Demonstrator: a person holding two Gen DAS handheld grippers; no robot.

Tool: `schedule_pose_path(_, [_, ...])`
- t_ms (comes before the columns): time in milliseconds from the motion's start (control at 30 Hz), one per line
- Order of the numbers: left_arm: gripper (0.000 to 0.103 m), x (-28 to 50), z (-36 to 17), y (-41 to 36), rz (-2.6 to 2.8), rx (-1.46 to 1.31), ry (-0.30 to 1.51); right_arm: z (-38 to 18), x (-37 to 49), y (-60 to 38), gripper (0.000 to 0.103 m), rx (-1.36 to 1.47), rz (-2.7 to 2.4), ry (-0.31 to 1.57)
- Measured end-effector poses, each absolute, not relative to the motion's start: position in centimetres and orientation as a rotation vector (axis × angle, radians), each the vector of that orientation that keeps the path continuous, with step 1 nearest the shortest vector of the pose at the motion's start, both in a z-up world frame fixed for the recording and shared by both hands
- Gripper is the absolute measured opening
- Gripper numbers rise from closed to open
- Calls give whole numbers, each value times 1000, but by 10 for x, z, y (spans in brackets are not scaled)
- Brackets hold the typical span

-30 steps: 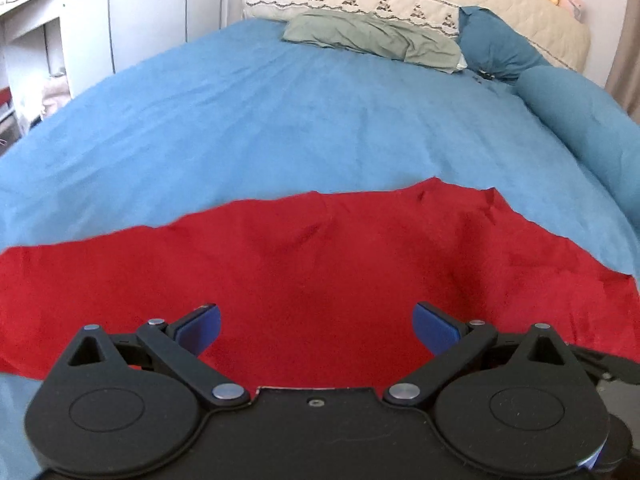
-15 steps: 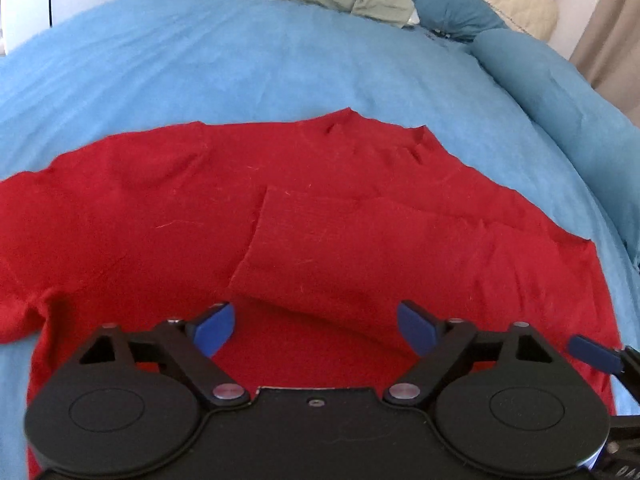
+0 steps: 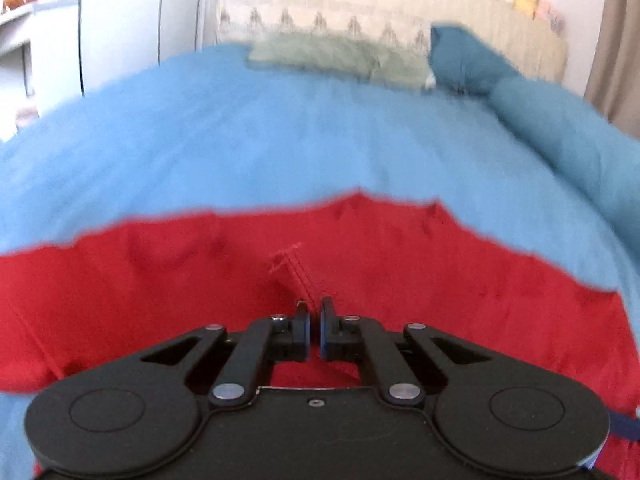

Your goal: Fold small clothes

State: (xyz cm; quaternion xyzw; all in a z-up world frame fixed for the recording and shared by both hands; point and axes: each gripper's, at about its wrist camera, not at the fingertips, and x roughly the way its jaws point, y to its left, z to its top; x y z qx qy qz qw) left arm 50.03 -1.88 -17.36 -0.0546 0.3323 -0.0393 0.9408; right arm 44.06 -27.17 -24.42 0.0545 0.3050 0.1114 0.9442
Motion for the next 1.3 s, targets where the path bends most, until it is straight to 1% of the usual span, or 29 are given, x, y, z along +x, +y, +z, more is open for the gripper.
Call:
schedule_pose_path(133, [4, 488, -150, -3, -5, -50, 535, -241, 439, -275, 100, 114, 226, 610])
schedule_pose_path(233, [4, 482, -146, 19, 74, -49, 474, -240, 442, -277, 101, 114, 207, 611])
schedule_pose_path(333, [4, 485, -160, 36, 109, -61, 507, -241, 452, -283, 103, 140, 161, 624])
schedule_pose_path(400, [4, 482, -167, 45, 146, -70, 507, -242, 460, -288, 103, 172, 142, 642])
schedule_pose_path(500, [5, 485, -178, 50, 107, -75, 561, -242, 465, -294, 103, 198, 123, 652])
schedule_pose_path(633, [12, 483, -191, 53, 92, -93, 606, -244, 465, -301, 103, 184, 80, 647])
schedule_pose_path(667, [15, 481, -192, 54, 94, -91, 612, -245, 464, -304, 103, 185, 72, 642])
schedule_pose_path(733, [16, 477, -193, 59, 106, -73, 622, -245, 462, -310, 101, 198, 63, 635])
schedule_pose_path(800, [23, 473, -194, 67, 108, -73, 636, -246, 461, -317, 98, 205, 61, 638])
schedule_pose_path(833, [25, 470, -194, 73, 113, -84, 642, -246, 459, -319, 95, 202, 55, 639])
schedule_pose_path(967, [25, 454, -190, 94, 121, -119, 664, -244, 450, -316, 96, 152, 49, 655])
schedule_pose_path(1033, [27, 443, -182, 96, 97, -135, 644, -235, 442, -306, 99, 127, 52, 644])
schedule_pose_path(1067, [33, 439, -178, 94, 79, -131, 628, -229, 436, -302, 99, 121, 66, 612])
schedule_pose_path(1100, [46, 437, -174, 90, 58, -125, 609, -221, 431, -295, 103, 114, 83, 574])
schedule_pose_path(1167, [59, 441, -167, 77, -13, -120, 596, -212, 434, -281, 103, 109, 99, 540])
schedule_pose_path(1233, [60, 450, -165, 61, -69, -107, 596, -209, 449, -267, 103, 106, 119, 540])
schedule_pose_path(1267, [63, 456, -167, 53, -85, -87, 605, -210, 458, -261, 103, 101, 115, 545])
schedule_pose_path(1300, [64, 464, -170, 45, -100, -64, 625, -213, 467, -257, 103, 104, 107, 552])
